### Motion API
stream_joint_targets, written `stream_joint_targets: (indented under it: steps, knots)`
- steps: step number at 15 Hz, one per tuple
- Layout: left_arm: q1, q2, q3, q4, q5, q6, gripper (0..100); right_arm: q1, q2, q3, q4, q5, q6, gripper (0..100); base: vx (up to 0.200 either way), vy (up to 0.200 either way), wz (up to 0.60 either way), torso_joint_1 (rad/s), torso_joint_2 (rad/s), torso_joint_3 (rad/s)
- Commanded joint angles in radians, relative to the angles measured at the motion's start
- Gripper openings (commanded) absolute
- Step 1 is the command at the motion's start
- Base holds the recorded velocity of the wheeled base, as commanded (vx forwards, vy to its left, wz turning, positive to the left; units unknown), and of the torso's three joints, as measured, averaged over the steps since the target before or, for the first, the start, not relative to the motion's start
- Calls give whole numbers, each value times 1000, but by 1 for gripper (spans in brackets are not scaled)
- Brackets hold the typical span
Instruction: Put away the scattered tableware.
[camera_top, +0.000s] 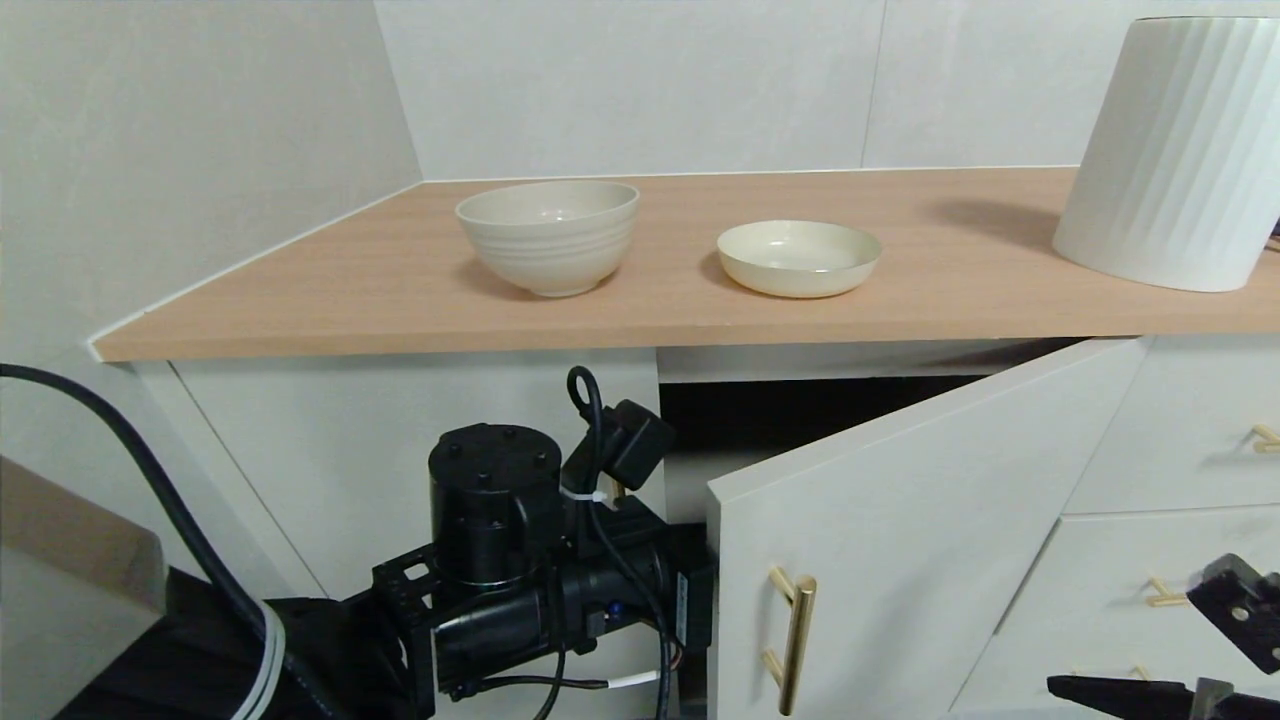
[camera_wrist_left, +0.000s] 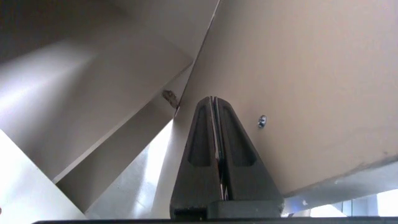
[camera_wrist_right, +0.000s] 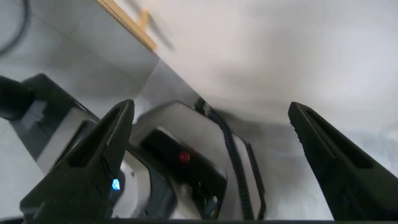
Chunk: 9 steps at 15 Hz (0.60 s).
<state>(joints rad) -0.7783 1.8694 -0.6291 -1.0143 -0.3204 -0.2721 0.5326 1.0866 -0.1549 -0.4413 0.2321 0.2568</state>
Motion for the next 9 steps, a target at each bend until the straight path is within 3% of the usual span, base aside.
stream_joint_targets:
  steps: [1,3,9]
  knots:
    - [-9,2,0,0,3,-2,0,-32,-103,48,9,3,1,100,0,0,0,0,0,0]
    - [-12,2,3,0,3,-2,0,-39,-142,77,10,3,15,100,0,0,0,0,0,0]
    - [-22,33,-9,-3,0,-2,0,-39,-151,80,10,4,38,100,-200,0,0,7,3,1]
